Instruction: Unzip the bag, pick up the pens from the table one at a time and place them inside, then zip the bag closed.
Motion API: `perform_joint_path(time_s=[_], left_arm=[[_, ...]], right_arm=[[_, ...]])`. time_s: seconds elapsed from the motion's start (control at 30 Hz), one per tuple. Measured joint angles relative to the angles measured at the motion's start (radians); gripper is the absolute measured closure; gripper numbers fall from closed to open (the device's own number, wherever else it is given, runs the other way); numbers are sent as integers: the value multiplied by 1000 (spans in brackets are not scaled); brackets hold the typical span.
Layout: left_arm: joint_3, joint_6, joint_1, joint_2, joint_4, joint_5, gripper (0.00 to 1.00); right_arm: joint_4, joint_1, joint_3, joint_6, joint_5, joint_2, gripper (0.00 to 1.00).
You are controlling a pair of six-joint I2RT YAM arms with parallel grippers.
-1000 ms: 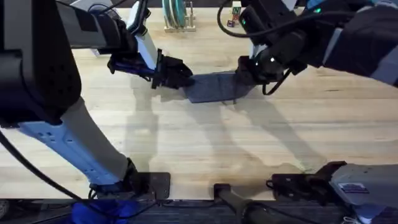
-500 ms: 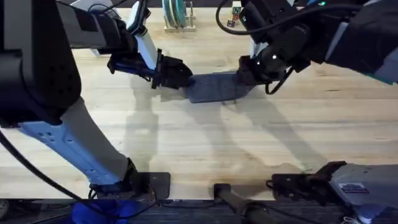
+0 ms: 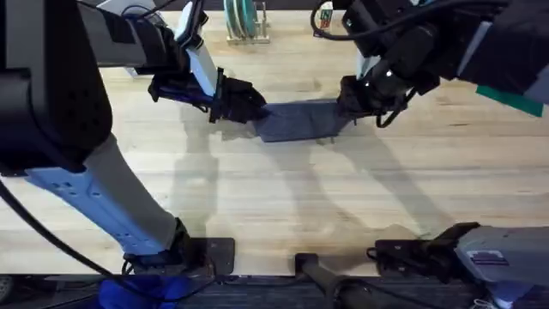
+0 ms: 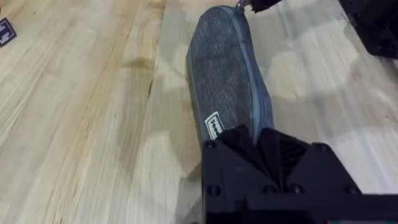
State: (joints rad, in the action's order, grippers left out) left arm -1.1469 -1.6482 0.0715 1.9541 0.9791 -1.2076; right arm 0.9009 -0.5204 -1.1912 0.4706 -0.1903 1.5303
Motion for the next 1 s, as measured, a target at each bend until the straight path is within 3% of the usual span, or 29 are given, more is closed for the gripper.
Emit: perform_joint_path(time_s=[1.0], left_arm=[[0, 0, -4, 0, 0, -1, 959]], right_arm=[[-8, 206, 26, -60, 210, 0, 967]])
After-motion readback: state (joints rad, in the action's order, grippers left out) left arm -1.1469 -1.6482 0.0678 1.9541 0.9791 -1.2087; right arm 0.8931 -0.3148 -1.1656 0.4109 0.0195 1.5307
